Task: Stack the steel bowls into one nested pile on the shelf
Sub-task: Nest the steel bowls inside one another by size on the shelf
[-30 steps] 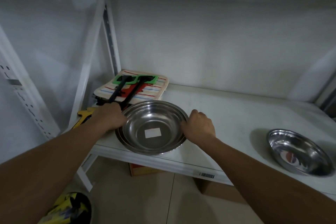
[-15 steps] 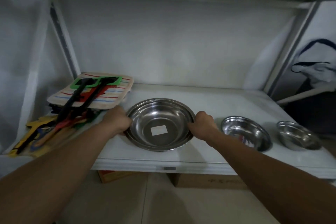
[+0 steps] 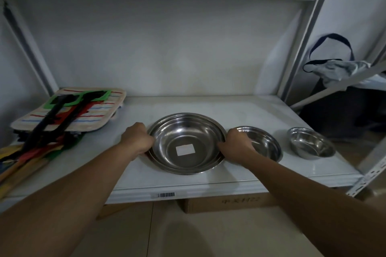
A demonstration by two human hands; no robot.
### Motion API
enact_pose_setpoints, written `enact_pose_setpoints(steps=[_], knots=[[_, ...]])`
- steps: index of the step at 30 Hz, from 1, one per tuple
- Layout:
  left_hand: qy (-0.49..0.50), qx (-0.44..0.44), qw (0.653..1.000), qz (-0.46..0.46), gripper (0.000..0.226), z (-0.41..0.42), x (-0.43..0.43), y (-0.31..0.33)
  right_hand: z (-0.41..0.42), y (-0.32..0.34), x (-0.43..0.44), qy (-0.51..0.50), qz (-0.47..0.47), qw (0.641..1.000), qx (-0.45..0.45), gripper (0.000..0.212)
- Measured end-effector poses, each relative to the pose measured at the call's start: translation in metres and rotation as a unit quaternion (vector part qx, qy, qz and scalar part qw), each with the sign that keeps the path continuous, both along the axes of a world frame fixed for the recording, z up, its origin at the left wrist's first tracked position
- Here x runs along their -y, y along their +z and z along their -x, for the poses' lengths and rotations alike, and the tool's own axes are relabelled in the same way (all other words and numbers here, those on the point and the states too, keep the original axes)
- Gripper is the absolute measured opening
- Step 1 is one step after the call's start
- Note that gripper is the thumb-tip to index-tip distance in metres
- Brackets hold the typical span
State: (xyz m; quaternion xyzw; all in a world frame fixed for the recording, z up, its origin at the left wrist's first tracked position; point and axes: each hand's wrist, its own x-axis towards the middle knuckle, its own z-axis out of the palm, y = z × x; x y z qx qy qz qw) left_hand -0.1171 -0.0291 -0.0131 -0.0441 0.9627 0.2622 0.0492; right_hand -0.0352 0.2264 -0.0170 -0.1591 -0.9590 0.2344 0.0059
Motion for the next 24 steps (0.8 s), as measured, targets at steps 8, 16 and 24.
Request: enact_pose_setpoints(steps=[8, 16, 24], knots=[[-0.06, -0.258, 0.963, 0.049, 0.029, -0.053, -0.05, 0.025, -0.022, 0.012, -0.036, -0.065, 0.061, 0.994, -0.065, 0.031], [-0.053, 0.165, 0.903, -0.394, 0.013, -0.162, -0.202, -0.011, -0.085, -0.004, -0.135, -0.341, 0.452, 0.807, -0.17, 0.01], [0.165, 0.2, 0.801, -0.539, 0.023, -0.149, -0.249, -0.041, -0.112, -0.027, -0.199, -0.445, 0.545, 0.681, -0.201, 0.02]])
